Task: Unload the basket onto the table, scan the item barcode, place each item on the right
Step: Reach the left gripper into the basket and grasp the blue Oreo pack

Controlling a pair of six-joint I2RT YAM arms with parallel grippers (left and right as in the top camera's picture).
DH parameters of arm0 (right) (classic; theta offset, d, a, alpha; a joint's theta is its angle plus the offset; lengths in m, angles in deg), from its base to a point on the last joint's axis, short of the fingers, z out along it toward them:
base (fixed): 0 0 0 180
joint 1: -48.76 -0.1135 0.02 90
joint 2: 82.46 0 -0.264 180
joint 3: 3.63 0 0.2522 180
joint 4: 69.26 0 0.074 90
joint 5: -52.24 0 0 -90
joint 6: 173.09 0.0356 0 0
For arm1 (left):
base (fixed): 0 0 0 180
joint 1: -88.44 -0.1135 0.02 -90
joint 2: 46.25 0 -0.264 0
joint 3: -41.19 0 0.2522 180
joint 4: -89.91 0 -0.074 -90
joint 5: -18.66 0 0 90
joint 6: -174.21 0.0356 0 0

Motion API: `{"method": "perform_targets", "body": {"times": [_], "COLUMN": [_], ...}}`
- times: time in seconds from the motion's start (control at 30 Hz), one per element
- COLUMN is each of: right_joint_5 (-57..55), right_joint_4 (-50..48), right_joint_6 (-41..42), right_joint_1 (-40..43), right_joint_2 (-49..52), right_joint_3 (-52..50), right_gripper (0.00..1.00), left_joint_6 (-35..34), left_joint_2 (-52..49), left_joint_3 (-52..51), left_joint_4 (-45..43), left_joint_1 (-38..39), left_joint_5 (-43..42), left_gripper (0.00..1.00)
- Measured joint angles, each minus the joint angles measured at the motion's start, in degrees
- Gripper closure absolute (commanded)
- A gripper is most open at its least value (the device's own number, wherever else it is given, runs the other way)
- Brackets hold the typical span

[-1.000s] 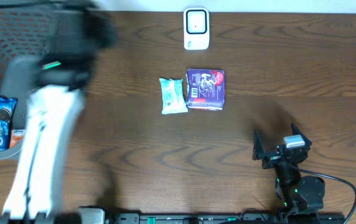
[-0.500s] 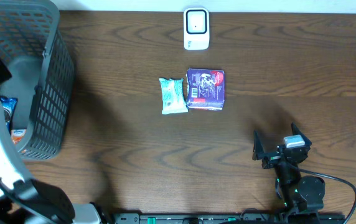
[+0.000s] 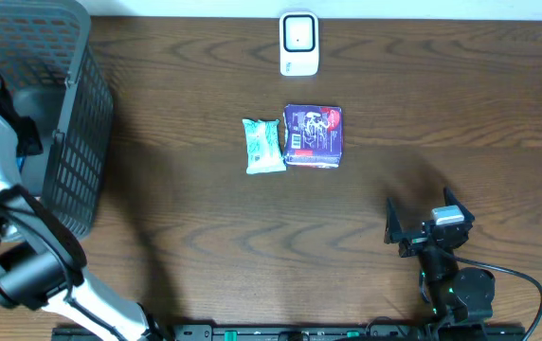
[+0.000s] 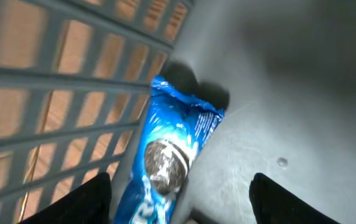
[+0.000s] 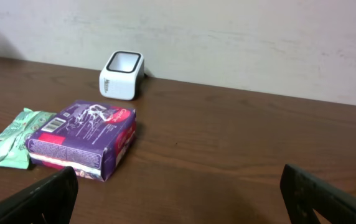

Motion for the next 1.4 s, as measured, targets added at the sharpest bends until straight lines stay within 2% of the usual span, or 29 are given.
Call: {"method": "perform_targets", "body": {"times": [0.23, 0.47, 0.5, 0.67, 0.7, 0.73, 0.87, 1.07, 1.17, 1.4], "right_joint_5": [0.00, 0.00, 0.00, 0.00, 0.00, 0.00, 0.00, 0.00, 0.00, 0.02], "right_joint_4": [0.00, 0.00, 0.00, 0.00, 0.00, 0.00, 0.00, 0.00, 0.02, 0.00], "right_joint_6": [0.00, 0.00, 0.00, 0.00, 0.00, 0.00, 0.00, 0.00, 0.00, 0.00], "right_joint_1": [0.00, 0.00, 0.00, 0.00, 0.00, 0.00, 0.00, 0.00, 0.00, 0.00], "right_joint_2": [0.00, 0.00, 0.00, 0.00, 0.00, 0.00, 0.00, 0.00, 0.00, 0.00], "right_joint_3": [0.00, 0.00, 0.00, 0.00, 0.00, 0.00, 0.00, 0.00, 0.00, 0.00], "right_gripper": [0.01, 0.01, 0.01, 0.01, 0.01, 0.01, 0.01, 0.01, 0.01, 0.01], "left_joint_6": [4.35, 7.87, 8.02, 8.76, 8.72, 8.74, 7.85, 1.18, -2.97, -14.25], "left_joint_2": [-4.50, -8.26, -8.70, -9.44, -9.51, -9.60, -9.40, -6.64, 0.31, 25.22], "left_joint_3": [0.00, 0.00, 0.00, 0.42, 0.52, 0.61, 1.01, -0.07, -1.38, -0.50], "left_joint_4": [-2.82, -3.41, -3.56, -4.07, -4.07, -4.09, -4.02, -4.52, -5.70, -13.94], "left_joint_1": [-3.56, -5.92, -5.92, -5.99, -6.01, -6.05, -6.14, -6.08, -6.08, -5.92], "left_joint_5": [0.33, -5.35, -5.64, -8.24, -8.17, -8.04, -7.93, -10.58, -15.74, -32.13], "left_gripper": [0.30, 0.31, 0.35, 0.78, 0.81, 0.91, 0.92, 0.93, 0.93, 0.93]}}
